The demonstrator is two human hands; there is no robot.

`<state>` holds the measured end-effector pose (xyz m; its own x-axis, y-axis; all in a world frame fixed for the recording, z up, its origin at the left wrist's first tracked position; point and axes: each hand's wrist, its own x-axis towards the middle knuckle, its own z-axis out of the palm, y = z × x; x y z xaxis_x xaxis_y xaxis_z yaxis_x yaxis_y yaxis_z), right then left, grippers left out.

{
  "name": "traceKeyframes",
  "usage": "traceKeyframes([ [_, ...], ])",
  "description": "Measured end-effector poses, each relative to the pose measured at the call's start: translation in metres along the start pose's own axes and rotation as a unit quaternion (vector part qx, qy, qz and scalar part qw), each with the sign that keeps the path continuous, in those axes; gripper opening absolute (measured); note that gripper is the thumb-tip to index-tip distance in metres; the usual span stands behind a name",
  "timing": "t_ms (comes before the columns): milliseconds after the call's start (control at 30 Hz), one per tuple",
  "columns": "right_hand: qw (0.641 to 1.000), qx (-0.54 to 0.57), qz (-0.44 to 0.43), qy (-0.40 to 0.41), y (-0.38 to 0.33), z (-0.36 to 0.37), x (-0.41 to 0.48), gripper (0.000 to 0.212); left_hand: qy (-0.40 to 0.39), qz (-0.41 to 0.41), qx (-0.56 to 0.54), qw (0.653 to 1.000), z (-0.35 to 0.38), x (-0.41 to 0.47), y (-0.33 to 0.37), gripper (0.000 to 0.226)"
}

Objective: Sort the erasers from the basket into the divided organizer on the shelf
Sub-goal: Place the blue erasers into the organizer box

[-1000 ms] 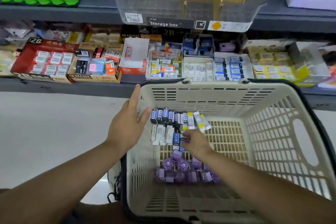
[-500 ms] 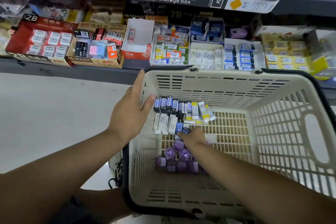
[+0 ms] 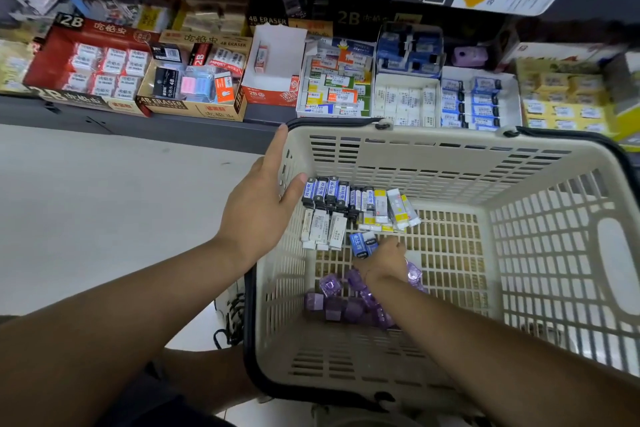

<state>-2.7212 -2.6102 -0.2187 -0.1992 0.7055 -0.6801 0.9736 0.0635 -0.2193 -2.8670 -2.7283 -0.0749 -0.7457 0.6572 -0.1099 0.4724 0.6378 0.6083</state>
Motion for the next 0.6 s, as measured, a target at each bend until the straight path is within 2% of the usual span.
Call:
traceKeyframes([
  [167, 0.999, -0.039, -0.033, -0.008, 0.001, -0.010, -0.006, 0.069, -0.004, 0.005, 0.013, 1.000, 0.000, 0.001, 0.003, 0.068],
  [267, 0.997, -0.014, -0.072, -0.037, 0.008, -0.024, -0.021, 0.058, 0.007, 0.002, 0.067, 0.998, 0.000, 0.001, 0.001, 0.067],
  [333, 0.992, 0.004, -0.112, -0.061, 0.015, -0.038, -0.036, 0.052, 0.044, 0.031, 0.147, 0.988, 0.001, 0.000, 0.002, 0.064],
  [400, 0.983, 0.049, -0.156, -0.079, 0.015, -0.059, -0.054, 0.047, 0.064, 0.075, 0.156, 0.983, 0.000, -0.001, 0.018, 0.062],
  [467, 0.972, 0.104, -0.199, -0.068, 0.007, -0.086, -0.075, 0.042, 0.031, 0.065, 0.057, 0.996, -0.003, -0.006, 0.050, 0.063],
  [500, 0.965, 0.129, -0.223, -0.047, 0.000, -0.101, -0.086, 0.039, -0.009, 0.022, -0.029, 0.999, -0.005, -0.011, 0.069, 0.066],
  [533, 0.956, 0.155, -0.248, -0.019, -0.008, -0.116, -0.097, 0.038, -0.061, -0.041, -0.132, 0.989, -0.008, -0.015, 0.088, 0.067],
  [600, 0.933, 0.205, -0.293, 0.033, -0.026, -0.145, -0.115, 0.036, -0.163, -0.149, -0.351, 0.910, -0.013, -0.019, 0.116, 0.052],
])
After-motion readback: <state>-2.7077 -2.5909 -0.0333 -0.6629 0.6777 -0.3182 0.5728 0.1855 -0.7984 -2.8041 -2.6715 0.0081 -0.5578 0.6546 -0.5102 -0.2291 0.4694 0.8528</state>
